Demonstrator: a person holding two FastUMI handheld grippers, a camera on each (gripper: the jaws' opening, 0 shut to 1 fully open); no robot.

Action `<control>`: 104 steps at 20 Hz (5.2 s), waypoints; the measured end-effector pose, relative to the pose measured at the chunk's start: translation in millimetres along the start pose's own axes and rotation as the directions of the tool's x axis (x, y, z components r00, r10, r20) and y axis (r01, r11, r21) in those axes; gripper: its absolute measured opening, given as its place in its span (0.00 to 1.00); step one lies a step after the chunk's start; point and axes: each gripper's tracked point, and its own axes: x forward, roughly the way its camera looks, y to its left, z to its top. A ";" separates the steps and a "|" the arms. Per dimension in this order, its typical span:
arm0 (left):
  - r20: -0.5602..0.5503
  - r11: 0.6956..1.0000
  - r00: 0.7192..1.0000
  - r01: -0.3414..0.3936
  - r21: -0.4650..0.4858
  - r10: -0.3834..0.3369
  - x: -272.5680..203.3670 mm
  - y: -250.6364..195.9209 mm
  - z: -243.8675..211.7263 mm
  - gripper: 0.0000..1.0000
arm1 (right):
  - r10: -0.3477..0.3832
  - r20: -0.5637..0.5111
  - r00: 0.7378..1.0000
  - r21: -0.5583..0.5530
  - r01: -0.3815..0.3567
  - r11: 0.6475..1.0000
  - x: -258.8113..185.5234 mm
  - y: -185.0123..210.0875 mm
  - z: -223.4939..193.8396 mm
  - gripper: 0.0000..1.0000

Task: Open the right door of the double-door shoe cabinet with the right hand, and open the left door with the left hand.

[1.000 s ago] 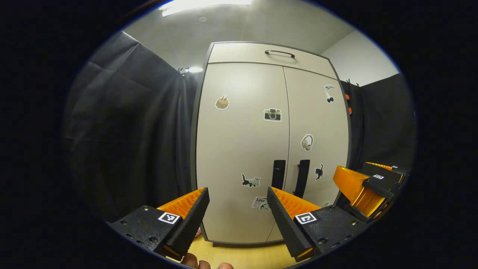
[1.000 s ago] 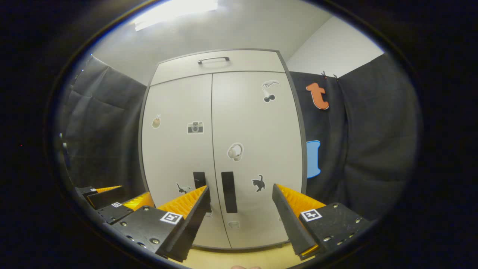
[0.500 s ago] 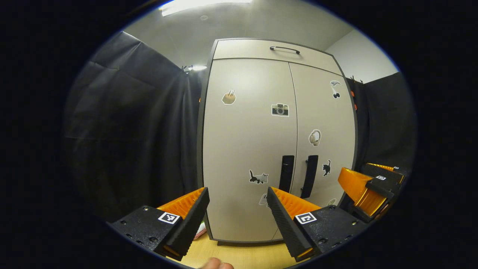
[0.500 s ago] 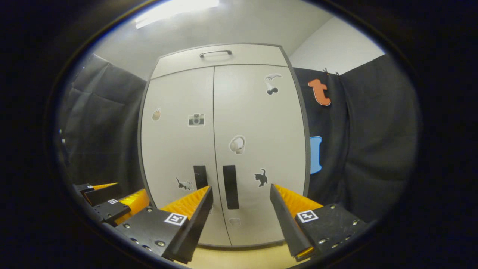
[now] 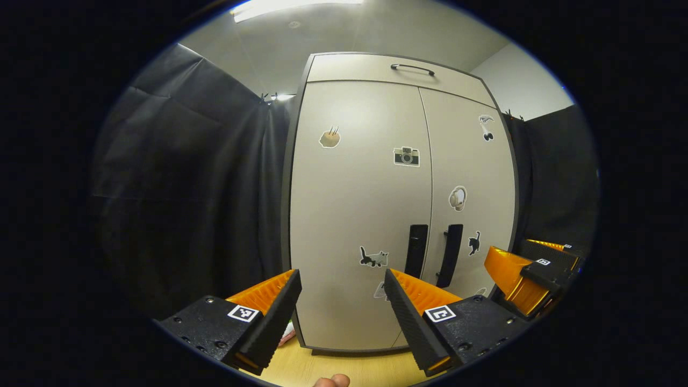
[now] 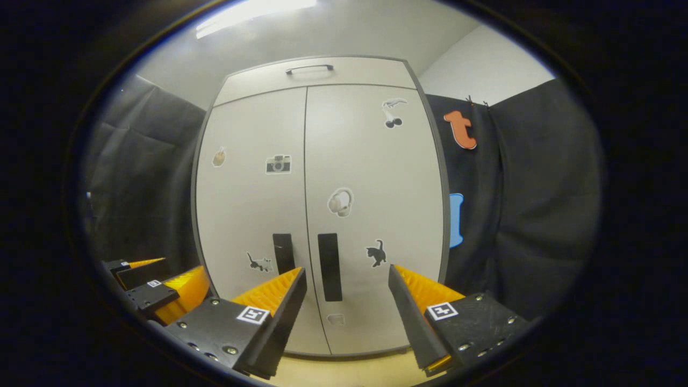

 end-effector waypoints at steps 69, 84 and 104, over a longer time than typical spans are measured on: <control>-0.008 0.992 0.992 0.128 0.022 -0.128 -8.8 -13.3 -13.3 0.96 | 0.110 -0.122 0.986 0.030 -0.107 0.994 78.3 7.3 -43.2 0.13; -0.016 0.981 0.981 0.194 0.013 -0.194 -15.5 -48.1 -20.5 0.96 | 0.015 -0.086 0.996 0.064 -0.010 0.998 13.3 -105.8 -29.8 0.11; -0.057 0.982 0.980 0.190 0.003 -0.190 2.3 -64.7 -36.3 0.96 | -0.055 -0.019 0.998 0.094 0.056 0.994 -16.1 -184.6 -5.2 0.01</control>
